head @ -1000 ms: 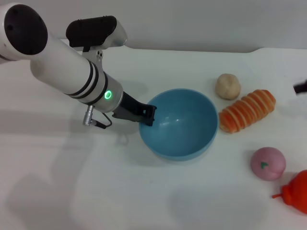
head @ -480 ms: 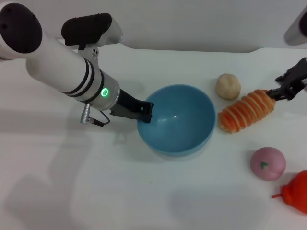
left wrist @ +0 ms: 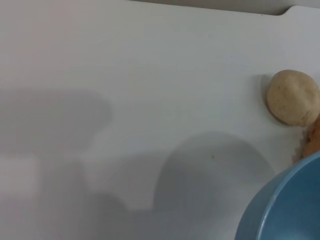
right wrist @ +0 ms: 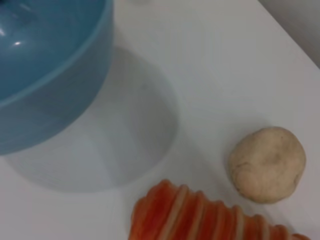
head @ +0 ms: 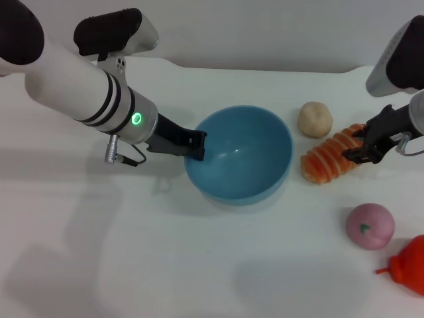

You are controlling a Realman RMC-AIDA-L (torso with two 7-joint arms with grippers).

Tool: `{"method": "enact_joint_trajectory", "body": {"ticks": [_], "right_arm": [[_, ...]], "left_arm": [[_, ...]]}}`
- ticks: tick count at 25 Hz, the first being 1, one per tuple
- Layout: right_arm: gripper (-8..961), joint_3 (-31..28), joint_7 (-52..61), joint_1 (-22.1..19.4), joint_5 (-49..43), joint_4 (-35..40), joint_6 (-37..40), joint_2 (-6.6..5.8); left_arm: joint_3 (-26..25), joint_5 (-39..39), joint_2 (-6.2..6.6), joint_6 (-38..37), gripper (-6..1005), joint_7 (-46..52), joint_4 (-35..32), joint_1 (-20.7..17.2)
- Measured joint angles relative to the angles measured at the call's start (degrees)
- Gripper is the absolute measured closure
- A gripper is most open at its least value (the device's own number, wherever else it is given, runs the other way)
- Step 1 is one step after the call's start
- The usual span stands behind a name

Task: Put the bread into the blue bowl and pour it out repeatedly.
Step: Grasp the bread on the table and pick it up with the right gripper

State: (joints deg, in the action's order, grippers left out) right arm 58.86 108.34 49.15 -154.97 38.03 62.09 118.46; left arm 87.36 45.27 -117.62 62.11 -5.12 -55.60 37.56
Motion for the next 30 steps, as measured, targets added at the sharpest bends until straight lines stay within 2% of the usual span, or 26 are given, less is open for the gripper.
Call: {"method": "enact_joint_trajectory", "body": {"ticks": [11, 21, 27, 30], "right_arm": [[509, 0.7, -0.1, 1.3, 0.5, -7.5, -7.7, 0.02], [510, 1.7, -2.5, 0.7, 6.7, -13.6, -14.7, 0.38], [536, 1.3, -2.0, 0.4, 7.1, -13.3, -15.4, 0.45], [621, 1.3, -1.9, 0.0, 7.4, -12.2, -15.4, 0.46]], "left_arm": [[-0.7, 0.0, 0.08, 0.5, 1001, -0.3, 0.3, -0.4], [-0.9, -0.2, 0.28, 0.9, 1000, -0.8, 0.3, -0.6], [-1.1, -0.2, 0.44, 1.1, 1000, -1.1, 0.3, -0.6], [-1.4, -0.2, 0.45, 1.2, 1000, -1.6, 0.3, -0.7]]}}
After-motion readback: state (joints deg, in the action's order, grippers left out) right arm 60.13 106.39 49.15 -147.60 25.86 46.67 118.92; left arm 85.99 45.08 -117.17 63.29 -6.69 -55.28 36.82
